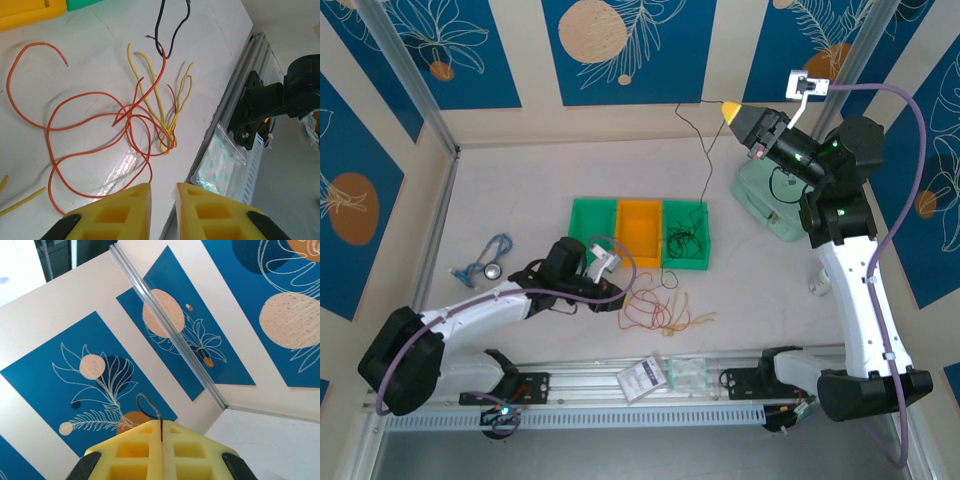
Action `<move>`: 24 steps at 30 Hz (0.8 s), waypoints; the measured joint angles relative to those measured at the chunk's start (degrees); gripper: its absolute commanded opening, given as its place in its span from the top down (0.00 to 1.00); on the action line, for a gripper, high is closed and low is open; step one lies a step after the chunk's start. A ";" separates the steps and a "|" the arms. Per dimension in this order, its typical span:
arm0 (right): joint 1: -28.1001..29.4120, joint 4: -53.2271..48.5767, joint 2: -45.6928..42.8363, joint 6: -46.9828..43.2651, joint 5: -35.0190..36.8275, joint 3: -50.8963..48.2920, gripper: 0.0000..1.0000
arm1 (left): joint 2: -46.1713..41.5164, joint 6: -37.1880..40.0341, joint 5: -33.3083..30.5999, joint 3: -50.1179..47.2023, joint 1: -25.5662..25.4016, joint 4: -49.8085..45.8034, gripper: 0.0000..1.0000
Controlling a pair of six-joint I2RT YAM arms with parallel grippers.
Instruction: Untangle the cables
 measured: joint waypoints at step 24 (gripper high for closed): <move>8.09 -9.35 -2.29 -14.16 12.59 -15.23 1.00 | 1.44 -0.02 1.73 0.13 0.00 0.76 0.80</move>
